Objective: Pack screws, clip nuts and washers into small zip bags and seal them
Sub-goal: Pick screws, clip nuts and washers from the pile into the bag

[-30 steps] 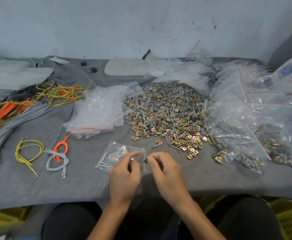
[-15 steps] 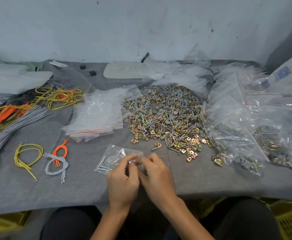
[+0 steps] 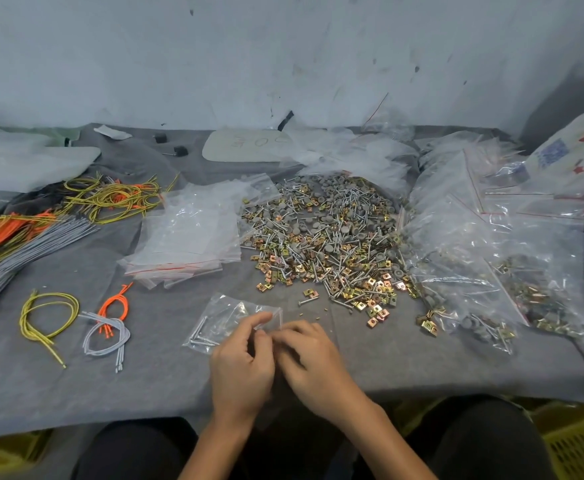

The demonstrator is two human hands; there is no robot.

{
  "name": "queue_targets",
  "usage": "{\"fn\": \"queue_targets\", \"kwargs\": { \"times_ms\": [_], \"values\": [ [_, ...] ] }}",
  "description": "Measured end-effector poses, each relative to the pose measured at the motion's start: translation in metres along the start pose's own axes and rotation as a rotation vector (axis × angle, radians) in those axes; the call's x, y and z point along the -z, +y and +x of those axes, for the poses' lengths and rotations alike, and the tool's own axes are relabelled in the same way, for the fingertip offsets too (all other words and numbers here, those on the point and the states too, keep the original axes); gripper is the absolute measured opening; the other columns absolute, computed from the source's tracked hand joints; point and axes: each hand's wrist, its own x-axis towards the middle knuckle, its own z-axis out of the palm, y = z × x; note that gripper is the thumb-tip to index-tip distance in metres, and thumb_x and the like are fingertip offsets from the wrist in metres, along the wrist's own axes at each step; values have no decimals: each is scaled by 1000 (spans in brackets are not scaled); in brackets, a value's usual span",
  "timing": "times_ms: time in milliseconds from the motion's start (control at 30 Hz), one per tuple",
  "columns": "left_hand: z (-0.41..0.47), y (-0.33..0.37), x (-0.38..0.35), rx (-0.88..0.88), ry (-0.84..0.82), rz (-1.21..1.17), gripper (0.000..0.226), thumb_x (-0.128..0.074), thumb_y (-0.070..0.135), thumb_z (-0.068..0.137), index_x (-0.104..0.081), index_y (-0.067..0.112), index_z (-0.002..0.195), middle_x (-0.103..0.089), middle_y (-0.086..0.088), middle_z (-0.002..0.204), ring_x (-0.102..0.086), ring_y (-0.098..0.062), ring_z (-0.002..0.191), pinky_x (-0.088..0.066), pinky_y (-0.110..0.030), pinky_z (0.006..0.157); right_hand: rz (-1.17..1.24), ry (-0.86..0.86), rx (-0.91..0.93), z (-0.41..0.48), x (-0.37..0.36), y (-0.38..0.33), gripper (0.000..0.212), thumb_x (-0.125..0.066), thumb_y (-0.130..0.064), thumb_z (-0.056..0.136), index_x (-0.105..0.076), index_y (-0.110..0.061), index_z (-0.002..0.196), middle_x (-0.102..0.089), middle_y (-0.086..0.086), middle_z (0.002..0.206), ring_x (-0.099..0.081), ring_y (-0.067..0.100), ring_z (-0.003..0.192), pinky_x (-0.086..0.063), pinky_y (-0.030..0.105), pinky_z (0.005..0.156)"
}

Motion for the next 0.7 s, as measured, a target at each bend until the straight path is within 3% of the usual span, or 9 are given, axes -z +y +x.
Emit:
{"fn": "queue_targets", "kwargs": {
  "times_ms": [167,300,400,567,700],
  "values": [
    [0,-3,-2,-8,-5,-11,32,-51,20,89,-72,30,110,-70,17,81,-56,-2,57,-44,-22,56,109,78,-43,-17,20,12,15,-67,-17,94,-75,-26,102,-60,-16,107,-59,4,103,-48,21,88],
    [-1,-4,-2,0,-6,-13,31,-51,20,89,-72,29,110,-61,18,63,-48,-1,46,-33,-12,49,13,94,-101,-18,49,31,14,-68,-22,95,-72,-28,106,-60,-21,105,-56,-2,101,-44,13,84],
    [-1,-3,-2,3,-19,-11,32,-51,19,89,-73,28,111,-61,21,65,-47,-2,44,-29,-8,47,-42,174,-121,-9,70,45,15,-69,-16,93,-73,-26,104,-61,-20,102,-57,-3,95,-44,11,79],
    [-1,0,-1,-4,-33,-10,31,-51,17,89,-73,25,111,-61,22,68,-47,-4,45,-29,-7,46,-170,208,-110,28,94,59,12,-67,-17,94,-72,-24,103,-64,-12,100,-58,9,96,-45,28,86],
    [-1,0,-1,10,-41,-1,31,-54,13,91,-72,28,110,-60,18,63,-47,-2,45,-29,-9,47,-203,132,-104,77,103,62,13,-63,-20,96,-71,-27,104,-64,-12,100,-59,9,94,-48,29,85]
  ]
}}
